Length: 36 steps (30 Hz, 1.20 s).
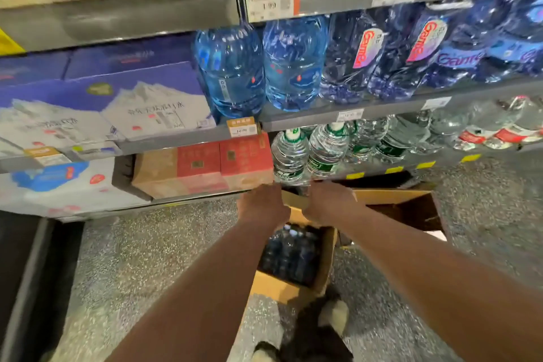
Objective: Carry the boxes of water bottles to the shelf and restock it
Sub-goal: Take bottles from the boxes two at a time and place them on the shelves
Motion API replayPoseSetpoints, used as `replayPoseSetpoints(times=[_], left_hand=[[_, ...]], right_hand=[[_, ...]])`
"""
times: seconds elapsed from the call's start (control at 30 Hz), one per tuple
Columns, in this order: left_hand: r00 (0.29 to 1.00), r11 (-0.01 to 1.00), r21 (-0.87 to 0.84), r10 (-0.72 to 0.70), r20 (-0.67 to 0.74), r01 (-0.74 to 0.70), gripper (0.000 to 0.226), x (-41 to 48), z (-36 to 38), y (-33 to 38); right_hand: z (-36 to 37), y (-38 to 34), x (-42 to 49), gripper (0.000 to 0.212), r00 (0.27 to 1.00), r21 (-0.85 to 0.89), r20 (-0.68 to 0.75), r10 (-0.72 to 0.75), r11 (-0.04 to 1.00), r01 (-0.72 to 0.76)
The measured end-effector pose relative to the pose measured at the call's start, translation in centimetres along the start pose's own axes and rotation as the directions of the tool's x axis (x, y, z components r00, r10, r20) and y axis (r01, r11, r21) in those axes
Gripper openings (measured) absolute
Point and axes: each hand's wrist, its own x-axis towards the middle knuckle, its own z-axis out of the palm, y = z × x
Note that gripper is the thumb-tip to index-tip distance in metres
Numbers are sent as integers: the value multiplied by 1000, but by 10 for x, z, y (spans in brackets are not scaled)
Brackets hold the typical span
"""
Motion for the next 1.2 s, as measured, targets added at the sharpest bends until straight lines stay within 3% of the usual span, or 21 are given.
replayPoseSetpoints(times=[0.17,0.3,0.43,0.6,0.73,0.87,0.93,1.07,1.2], left_hand=[[991,999,34,-18,134,13,36,25,66,-5],[984,995,89,-66,167,51,34,48,101,-6],[968,990,-18,-133,212,140,32,84,148,-7],[939,979,-120,-119,323,165,32,123,235,-12],[928,945,-270,-74,365,181,36,159,320,-25],[899,842,-437,-118,422,316,36,191,396,-31],[894,812,-481,-105,436,330,39,204,427,-32],[836,753,-491,-139,531,438,52,222,469,-35],[835,715,-489,-247,492,499,42,237,490,-42]], right_hand=[[52,14,39,34,994,-80,91,-59,995,66],[88,29,71,15,980,25,181,-83,997,79],[131,42,100,16,984,144,177,-29,990,4],[221,54,152,10,933,337,356,49,925,-177],[301,60,194,27,886,439,428,181,815,-379],[383,59,233,53,786,512,519,336,614,-600],[419,60,251,52,769,550,522,370,544,-635],[458,64,270,53,663,629,577,477,259,-733],[477,70,282,57,638,678,615,463,102,-728]])
